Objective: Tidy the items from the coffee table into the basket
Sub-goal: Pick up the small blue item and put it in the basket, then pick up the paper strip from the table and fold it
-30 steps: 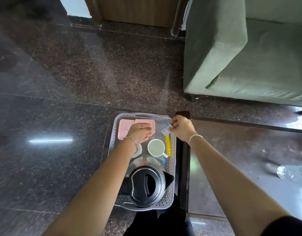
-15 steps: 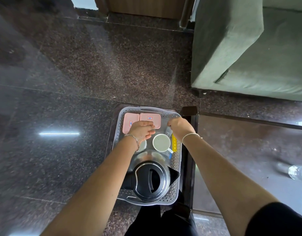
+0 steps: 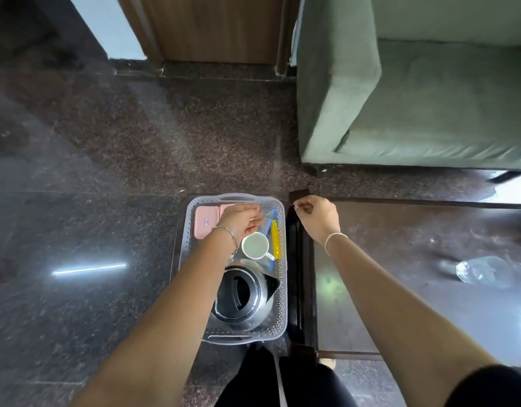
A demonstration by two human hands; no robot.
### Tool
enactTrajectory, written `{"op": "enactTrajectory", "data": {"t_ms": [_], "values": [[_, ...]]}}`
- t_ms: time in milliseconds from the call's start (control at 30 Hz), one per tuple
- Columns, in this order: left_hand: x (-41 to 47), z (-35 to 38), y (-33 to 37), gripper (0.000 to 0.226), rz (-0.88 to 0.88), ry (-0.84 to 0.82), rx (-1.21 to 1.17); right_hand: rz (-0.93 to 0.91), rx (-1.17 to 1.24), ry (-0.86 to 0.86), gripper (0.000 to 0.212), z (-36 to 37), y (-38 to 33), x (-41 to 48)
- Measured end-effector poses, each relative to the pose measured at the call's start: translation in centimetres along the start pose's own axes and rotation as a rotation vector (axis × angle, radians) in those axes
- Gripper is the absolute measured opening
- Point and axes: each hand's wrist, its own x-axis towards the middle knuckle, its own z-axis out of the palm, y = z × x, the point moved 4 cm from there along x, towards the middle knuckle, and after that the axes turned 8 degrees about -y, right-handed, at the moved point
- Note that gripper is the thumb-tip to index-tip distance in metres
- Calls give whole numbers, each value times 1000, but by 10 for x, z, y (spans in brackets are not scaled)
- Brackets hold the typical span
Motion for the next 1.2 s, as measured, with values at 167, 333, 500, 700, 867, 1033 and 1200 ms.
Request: {"op": "enactTrajectory", "data": {"t_ms": [167,333,500,700,867,1033,1200], "values": [[-18,55,4,28,51,-38,81,18,117,52,13,-46,28,-40],[-39,144,-23,24,67,-79,172,56,188,113,13,-101,88,-85],[-56,256,-75,20,58,-128,261,99,242,165,15,-168,178,-132],[-79,399,-141,14,55,-186,337,132,252,205,11,-260,289,-194],[-96,513,-183,12,54,-290,426,195,305,293,10,-333,364,-246],[-93,593,-212,13,50,-376,511,271,340,394,7,-384,423,-277],[-66,639,-228,9,37,-366,523,330,372,395,13,-417,468,-272]]}}
